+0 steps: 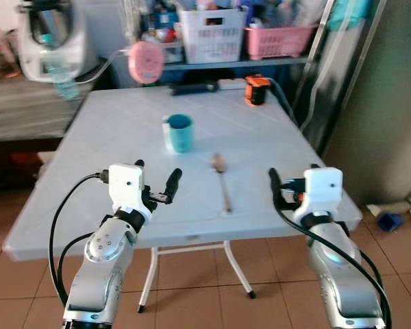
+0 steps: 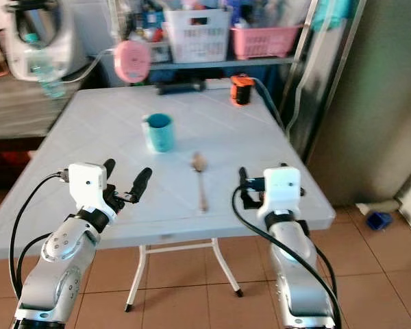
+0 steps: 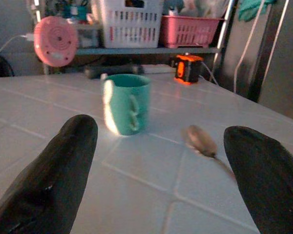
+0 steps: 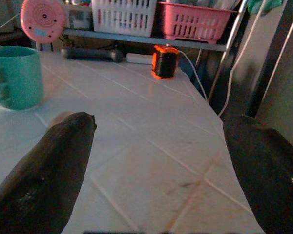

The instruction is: Setting the table

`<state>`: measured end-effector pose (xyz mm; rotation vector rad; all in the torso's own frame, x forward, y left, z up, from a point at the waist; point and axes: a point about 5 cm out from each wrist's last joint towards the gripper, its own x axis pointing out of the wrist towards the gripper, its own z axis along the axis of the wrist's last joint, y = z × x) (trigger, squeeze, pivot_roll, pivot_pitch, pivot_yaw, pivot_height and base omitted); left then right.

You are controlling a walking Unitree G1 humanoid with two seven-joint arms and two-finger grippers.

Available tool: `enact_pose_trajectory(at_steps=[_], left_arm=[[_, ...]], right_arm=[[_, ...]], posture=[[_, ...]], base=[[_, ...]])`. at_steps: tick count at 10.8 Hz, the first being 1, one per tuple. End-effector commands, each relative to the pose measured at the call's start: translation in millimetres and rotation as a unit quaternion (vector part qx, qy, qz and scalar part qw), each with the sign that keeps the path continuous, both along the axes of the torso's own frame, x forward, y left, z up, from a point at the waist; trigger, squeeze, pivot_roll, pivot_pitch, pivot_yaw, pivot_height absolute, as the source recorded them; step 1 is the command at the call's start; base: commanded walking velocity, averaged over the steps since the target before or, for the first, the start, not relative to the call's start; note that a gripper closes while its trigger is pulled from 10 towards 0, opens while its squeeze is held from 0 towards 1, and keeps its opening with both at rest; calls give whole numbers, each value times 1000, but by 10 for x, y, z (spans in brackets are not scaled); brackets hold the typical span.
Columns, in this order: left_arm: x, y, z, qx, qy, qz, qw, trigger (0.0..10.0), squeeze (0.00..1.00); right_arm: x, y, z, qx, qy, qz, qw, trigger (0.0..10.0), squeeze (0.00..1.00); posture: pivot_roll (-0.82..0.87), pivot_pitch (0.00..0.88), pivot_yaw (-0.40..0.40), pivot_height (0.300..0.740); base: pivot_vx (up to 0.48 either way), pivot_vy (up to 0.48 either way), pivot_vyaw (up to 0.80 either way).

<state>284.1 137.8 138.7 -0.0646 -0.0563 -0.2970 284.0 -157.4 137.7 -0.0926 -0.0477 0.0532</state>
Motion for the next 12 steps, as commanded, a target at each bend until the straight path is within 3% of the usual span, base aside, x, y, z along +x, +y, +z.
enact_pose_trajectory(at_steps=[1, 8, 12], left_arm=[[6, 36, 3, 5, 2, 5, 1000, 10000, 0], [9, 28, -12, 12, 4, 4, 1000, 10000, 0], [12, 8, -5, 13, -5, 8, 1000, 10000, 0]], right_arm=[[4, 27, 28, 3, -4, 2, 1000, 10000, 157], [14, 27, 44, 2, -7, 1, 1000, 10000, 157], [29, 39, 32, 4, -4, 3, 1000, 10000, 157]], posture=[[20, 16, 44, 740], [22, 18, 45, 740], [25, 17, 41, 740]], base=[[0, 319, 0], [0, 384, 0], [0, 0, 0]])
